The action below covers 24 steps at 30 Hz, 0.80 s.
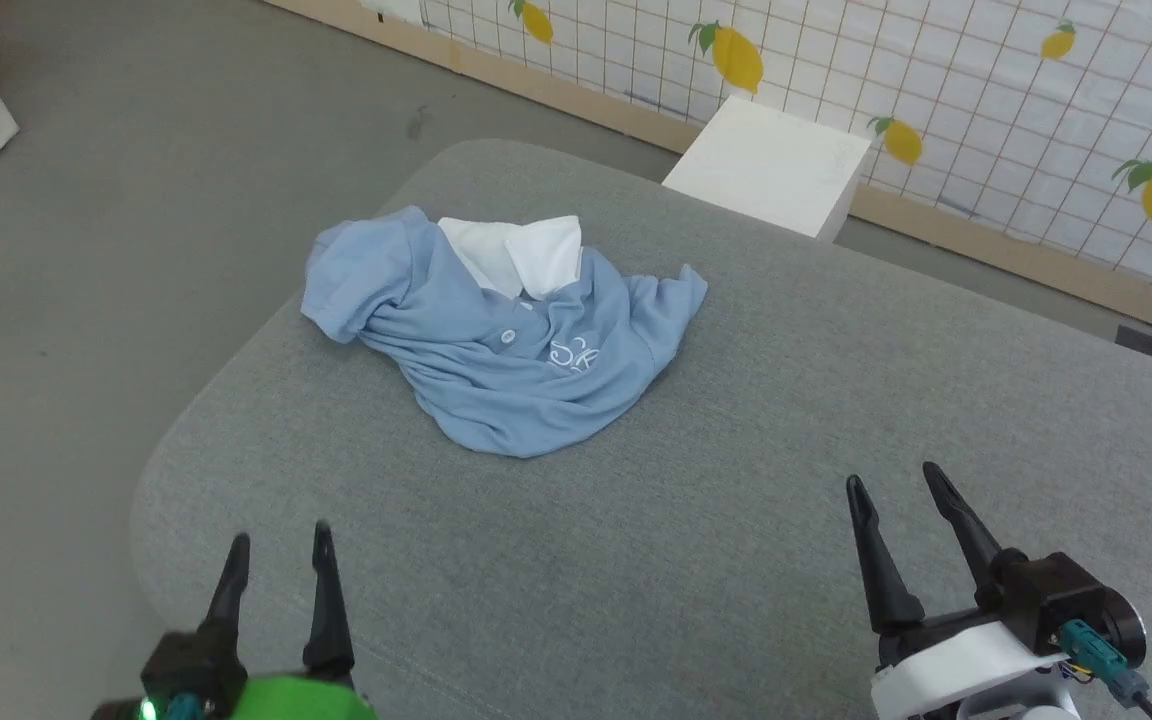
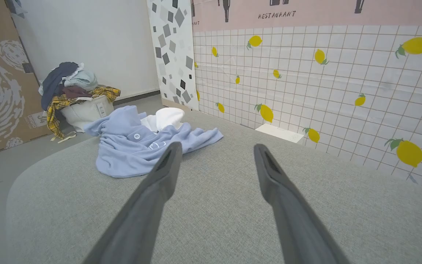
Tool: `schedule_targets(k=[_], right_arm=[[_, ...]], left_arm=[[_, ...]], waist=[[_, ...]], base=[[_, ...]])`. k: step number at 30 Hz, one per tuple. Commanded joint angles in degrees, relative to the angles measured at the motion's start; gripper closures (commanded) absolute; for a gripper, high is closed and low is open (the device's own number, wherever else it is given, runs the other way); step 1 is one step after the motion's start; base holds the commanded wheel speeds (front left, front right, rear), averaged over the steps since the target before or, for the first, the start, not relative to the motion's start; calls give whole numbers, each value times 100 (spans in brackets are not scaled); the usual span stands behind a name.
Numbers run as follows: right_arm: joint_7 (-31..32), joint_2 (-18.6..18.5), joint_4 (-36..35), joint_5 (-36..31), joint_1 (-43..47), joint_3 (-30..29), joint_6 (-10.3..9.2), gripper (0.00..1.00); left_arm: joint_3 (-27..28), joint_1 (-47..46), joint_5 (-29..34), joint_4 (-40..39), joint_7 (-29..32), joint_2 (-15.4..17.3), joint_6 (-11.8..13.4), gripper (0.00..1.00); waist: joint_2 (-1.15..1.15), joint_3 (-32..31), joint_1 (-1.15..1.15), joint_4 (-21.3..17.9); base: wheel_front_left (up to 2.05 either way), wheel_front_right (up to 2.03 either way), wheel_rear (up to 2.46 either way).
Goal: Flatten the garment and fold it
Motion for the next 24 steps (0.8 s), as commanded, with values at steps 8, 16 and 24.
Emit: schedule_targets(k=[8,16,24], right_arm=[[-34,3,-249,-269,-120,-96,-10,0],[132,3,-714,-612,-307,-212,-10,0],[482,3,-1436,-884,-539,-241,-10,0]], left_arm=[[-92,-1408,-40,-323,682,524,-474,0],[-289,-3109,-95,-451,1957,1357,-880,0],[-715,-4691,-952,318,3002,1903,-1012,0]], waist=[[0,418,0,-100],[0,1080,0,-343],[0,1909,0,-621]], base=[[0,0,0],[0,0,0],[0,0,0]])
